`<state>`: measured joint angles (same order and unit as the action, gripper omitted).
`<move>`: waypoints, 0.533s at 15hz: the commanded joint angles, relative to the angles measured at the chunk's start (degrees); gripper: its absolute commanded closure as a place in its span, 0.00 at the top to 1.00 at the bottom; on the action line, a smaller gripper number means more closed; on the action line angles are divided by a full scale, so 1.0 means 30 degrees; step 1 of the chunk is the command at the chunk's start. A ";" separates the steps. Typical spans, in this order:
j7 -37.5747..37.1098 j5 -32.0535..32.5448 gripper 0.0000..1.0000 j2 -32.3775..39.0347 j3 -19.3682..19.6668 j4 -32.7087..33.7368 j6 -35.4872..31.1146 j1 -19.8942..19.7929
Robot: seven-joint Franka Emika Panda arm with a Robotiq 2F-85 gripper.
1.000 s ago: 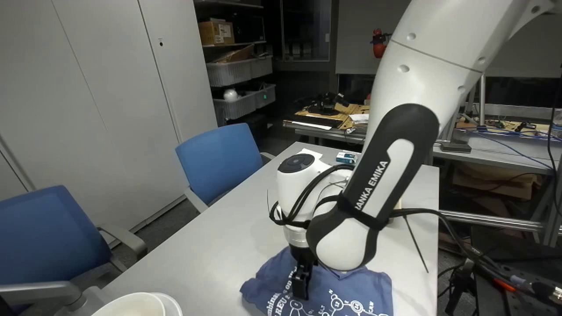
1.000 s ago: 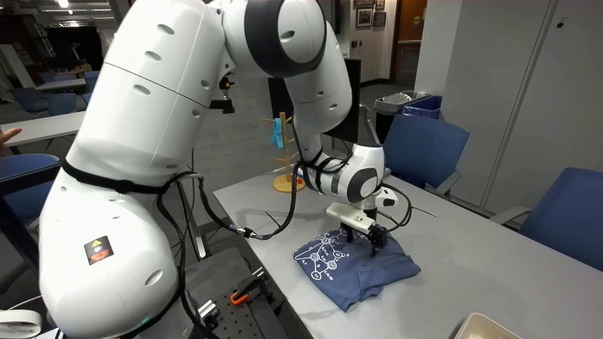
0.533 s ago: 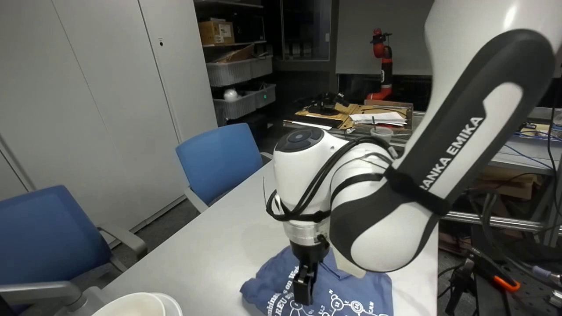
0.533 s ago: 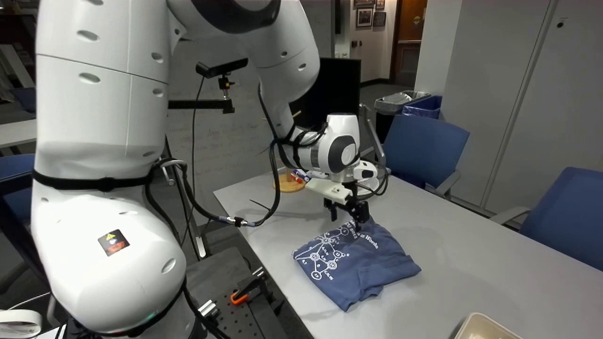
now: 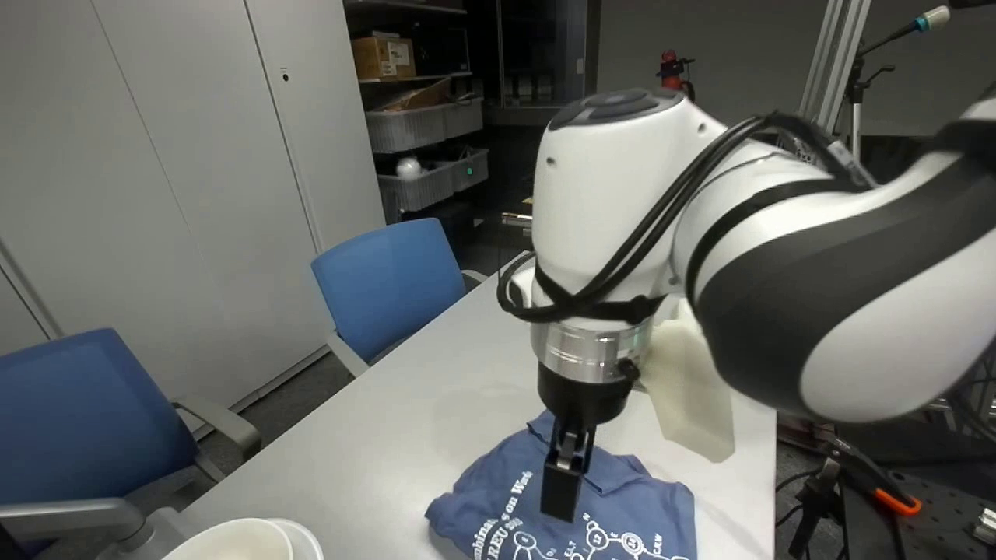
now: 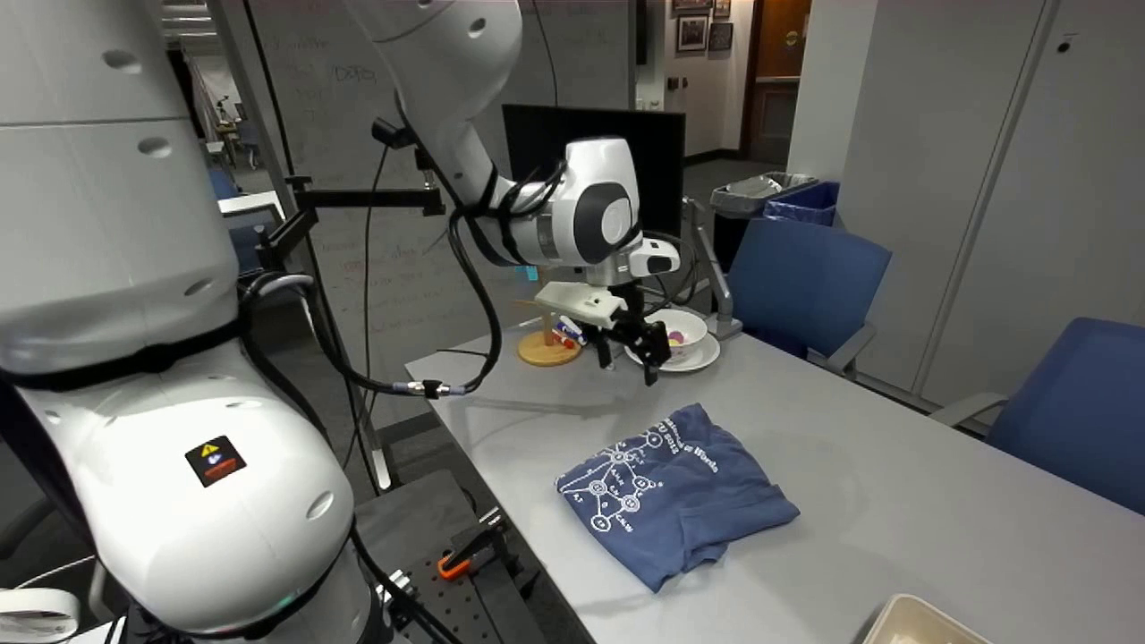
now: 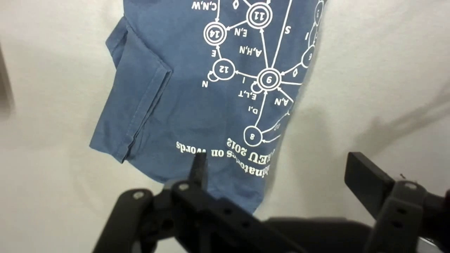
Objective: Fold the blue cloth in half
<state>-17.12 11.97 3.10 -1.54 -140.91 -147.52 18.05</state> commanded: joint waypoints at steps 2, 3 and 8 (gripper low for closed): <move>-0.0276 0.0014 1.00 -0.4763 -0.1678 -0.2639 0.1152 -0.1039; -0.0053 -0.0239 1.00 -0.5489 -0.1918 -0.3029 0.1311 -0.1209; 0.0273 -0.1045 1.00 -0.6125 -0.2610 -0.3402 0.1731 -0.1895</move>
<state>-17.11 9.90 -15.23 -6.92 -151.18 -142.29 14.73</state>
